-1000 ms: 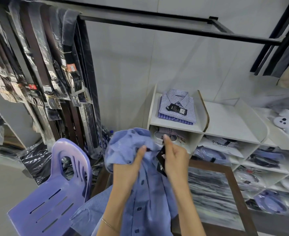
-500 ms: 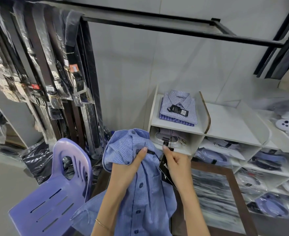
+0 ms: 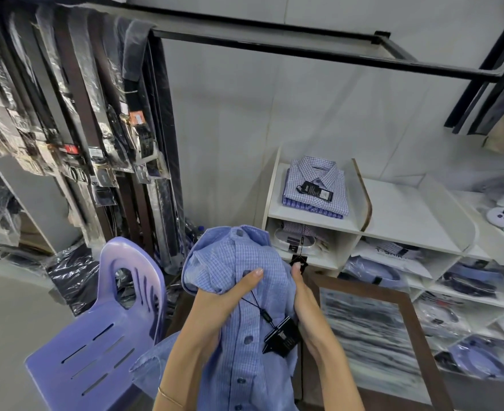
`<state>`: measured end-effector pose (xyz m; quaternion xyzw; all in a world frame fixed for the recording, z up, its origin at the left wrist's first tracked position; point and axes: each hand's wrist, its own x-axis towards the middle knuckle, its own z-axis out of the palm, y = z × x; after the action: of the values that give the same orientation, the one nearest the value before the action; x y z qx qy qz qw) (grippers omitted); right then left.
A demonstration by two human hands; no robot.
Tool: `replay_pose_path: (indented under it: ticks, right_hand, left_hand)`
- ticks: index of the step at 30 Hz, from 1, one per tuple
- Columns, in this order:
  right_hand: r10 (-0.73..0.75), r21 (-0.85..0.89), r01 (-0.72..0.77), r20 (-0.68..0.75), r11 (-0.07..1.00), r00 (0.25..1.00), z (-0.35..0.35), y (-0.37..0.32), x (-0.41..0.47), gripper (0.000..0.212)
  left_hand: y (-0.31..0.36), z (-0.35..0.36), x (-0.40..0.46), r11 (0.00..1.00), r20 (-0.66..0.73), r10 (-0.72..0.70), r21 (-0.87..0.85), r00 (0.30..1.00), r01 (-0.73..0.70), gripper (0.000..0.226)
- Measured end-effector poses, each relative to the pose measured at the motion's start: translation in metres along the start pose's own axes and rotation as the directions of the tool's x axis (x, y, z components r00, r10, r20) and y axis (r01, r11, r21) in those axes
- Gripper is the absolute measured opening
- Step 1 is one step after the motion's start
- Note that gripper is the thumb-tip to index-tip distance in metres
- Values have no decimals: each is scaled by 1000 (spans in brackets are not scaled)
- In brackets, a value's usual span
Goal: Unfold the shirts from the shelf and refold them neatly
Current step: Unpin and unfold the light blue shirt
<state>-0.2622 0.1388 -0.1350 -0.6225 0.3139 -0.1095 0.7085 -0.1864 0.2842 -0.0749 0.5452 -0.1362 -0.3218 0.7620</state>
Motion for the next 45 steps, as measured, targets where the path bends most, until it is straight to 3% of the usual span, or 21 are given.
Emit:
replay_pose_path:
  ticks: [3, 7, 9, 12, 15, 17, 20, 23, 27, 30, 33, 35, 37, 41, 45]
  right_hand:
    - [41, 154, -57, 107, 986, 993, 1, 5, -15, 69]
    - [39, 306, -71, 109, 949, 993, -3, 16, -33, 105]
    - [17, 362, -48, 90, 931, 996, -10, 21, -40, 107]
    - [-60, 440, 13, 92, 898, 994, -28, 16, -54, 86]
    - [-109, 377, 82, 52, 923, 993, -48, 2, -69, 85]
    - [-100, 255, 105, -33, 961, 994, -63, -8, -77, 71]
    - [-126, 143, 154, -191, 978, 974, -93, -17, -90, 30]
    - [-166, 93, 209, -344, 973, 924, -131, -29, -106, 21]
    - [-234, -27, 244, -394, 969, 889, -184, -51, -126, 14]
    - [-304, -110, 284, -386, 952, 871, -211, -75, -135, 43]
    - [-364, -97, 359, -423, 929, 830, -237, -106, -145, 16]
    - [-398, -120, 387, -444, 914, 803, -254, -127, -150, 37]
    - [-430, -230, 365, -415, 902, 801, -263, -151, -152, 59]
    - [-540, -294, 461, -308, 837, 783, -271, -206, -159, 31]
    - [-635, -446, 492, -265, 748, 725, -283, -250, -158, 20]
  left_hand:
    - [-6, -1, -5, 997, -5, -55, -54, 998, 55, 40]
    - [-16, 5, -11, 983, 34, -121, -132, 992, 125, 38]
    - [-22, 12, -14, 976, 52, -141, -159, 989, 147, 38]
    - [-27, 21, -15, 969, 72, -174, -163, 982, 184, 39]
    - [-32, 34, -15, 974, 103, -198, -95, 975, 208, 43]
    - [-36, 46, -15, 973, 145, -220, -35, 965, 227, 46]
    - [-37, 64, -15, 970, 248, -238, 98, 939, 221, 36]
    - [-30, 78, -10, 955, 341, -271, 210, 900, 208, 30]
    - [-21, 100, 0, 925, 461, -264, 371, 847, 86, 42]
    - [-2, 118, 13, 870, 543, -298, 493, 785, -10, 45]
    - [31, 123, 29, 794, 546, -307, 599, 780, -107, 48]
    - [56, 121, 39, 775, 538, -244, 608, 807, -171, 65]
    - [82, 123, 43, 752, 573, -171, 602, 802, -270, 66]
    - [125, 142, 47, 710, 611, -68, 585, 789, -391, 30]
    - [163, 161, 57, 595, 553, 106, 630, 826, -499, 27]
